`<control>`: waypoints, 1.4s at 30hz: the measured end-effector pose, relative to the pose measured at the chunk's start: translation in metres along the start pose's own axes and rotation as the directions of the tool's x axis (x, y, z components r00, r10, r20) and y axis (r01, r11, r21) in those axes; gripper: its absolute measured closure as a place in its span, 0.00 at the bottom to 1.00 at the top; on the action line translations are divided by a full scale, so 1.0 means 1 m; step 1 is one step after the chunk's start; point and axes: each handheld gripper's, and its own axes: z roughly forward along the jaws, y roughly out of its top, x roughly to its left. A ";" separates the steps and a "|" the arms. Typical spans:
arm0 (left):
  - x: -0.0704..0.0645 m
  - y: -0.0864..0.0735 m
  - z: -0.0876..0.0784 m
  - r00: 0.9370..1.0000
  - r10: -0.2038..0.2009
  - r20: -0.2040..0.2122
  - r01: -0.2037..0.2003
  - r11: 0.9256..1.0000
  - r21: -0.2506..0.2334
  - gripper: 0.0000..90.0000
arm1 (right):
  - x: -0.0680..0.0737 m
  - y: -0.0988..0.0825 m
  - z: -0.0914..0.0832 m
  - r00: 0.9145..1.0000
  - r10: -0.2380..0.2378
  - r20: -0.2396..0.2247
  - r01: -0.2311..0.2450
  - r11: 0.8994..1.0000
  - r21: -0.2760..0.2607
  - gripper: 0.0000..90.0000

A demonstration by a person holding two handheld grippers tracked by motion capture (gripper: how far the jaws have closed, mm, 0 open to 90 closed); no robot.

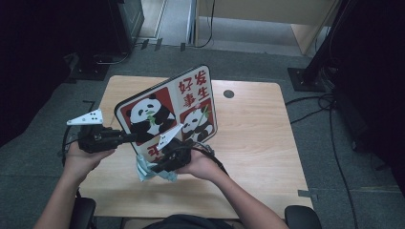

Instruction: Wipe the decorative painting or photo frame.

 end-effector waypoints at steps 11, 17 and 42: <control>-0.002 -0.001 0.000 1.000 -0.015 -0.015 0.015 1.000 -0.010 0.87 | -0.007 0.038 -0.059 0.998 -0.063 0.012 0.064 0.998 -0.028 0.90; -0.003 -0.001 0.000 1.000 -0.017 -0.021 0.017 1.000 -0.014 0.87 | -0.007 0.063 -0.085 0.994 -0.107 0.034 0.108 0.993 -0.036 0.90; -0.004 -0.002 0.000 0.999 0.001 -0.034 -0.002 1.000 -0.023 0.87 | -0.011 0.195 -0.129 0.978 -0.145 0.149 0.163 0.980 -0.117 0.90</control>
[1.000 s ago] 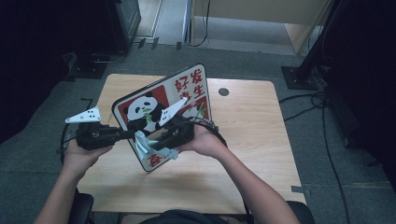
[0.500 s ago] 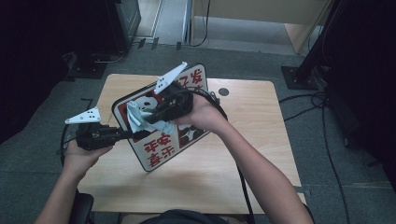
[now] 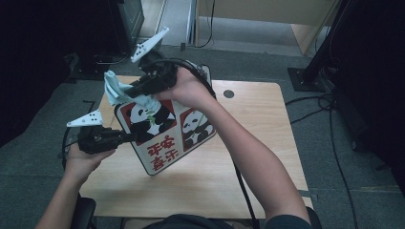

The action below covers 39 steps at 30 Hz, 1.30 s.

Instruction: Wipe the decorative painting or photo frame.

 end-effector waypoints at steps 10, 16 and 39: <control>0.000 0.000 0.000 1.000 0.008 -0.004 -0.008 1.000 0.001 0.86 | -0.003 0.007 0.026 0.999 0.040 0.007 -0.040 0.998 0.040 0.90; -0.001 0.000 0.000 1.000 0.011 -0.002 -0.011 1.000 0.004 0.86 | -0.006 0.005 0.026 0.998 0.062 0.002 -0.062 0.997 0.050 0.90; -0.001 0.001 -0.001 1.000 0.012 0.001 -0.012 1.000 0.013 0.86 | -0.020 -0.003 0.015 0.994 0.107 0.024 -0.109 0.992 0.059 0.90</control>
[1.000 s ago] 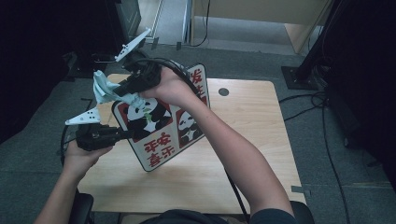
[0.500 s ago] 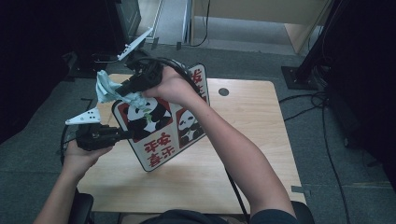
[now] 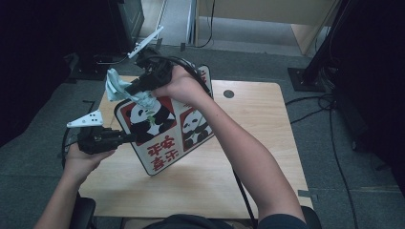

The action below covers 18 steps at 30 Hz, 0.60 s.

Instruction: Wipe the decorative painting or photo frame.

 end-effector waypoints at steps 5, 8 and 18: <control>0.000 0.000 0.000 1.000 0.001 -0.001 -0.001 1.000 0.000 0.86 | -0.004 -0.003 -0.003 1.000 0.010 0.010 -0.010 1.000 -0.004 0.90; 0.000 0.000 0.000 1.000 0.002 -0.002 -0.002 1.000 0.001 0.86 | -0.007 -0.004 -0.005 1.000 0.013 0.017 -0.013 1.000 -0.002 0.90; 0.001 0.001 0.000 1.000 0.005 0.002 -0.005 1.000 0.005 0.86 | -0.011 -0.008 -0.012 0.999 0.028 0.032 -0.028 1.000 -0.005 0.90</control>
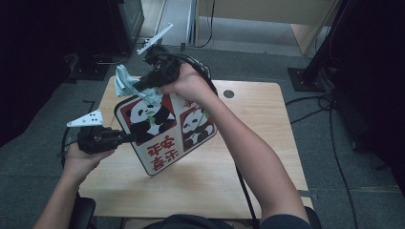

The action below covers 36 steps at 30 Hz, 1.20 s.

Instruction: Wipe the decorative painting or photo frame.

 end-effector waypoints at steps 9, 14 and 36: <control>0.001 -0.001 0.000 1.000 0.001 0.001 -0.001 1.000 -0.001 0.86 | -0.005 -0.005 -0.008 1.000 0.011 0.022 -0.011 1.000 -0.005 0.90; 0.001 -0.001 0.000 1.000 -0.009 0.007 0.009 1.000 -0.004 0.86 | -0.010 -0.009 -0.013 0.999 0.019 0.035 -0.019 1.000 -0.011 0.90; 0.002 0.000 -0.001 1.000 -0.012 -0.002 0.012 1.000 0.004 0.86 | -0.040 -0.026 -0.035 0.998 0.059 0.033 -0.058 0.998 -0.034 0.90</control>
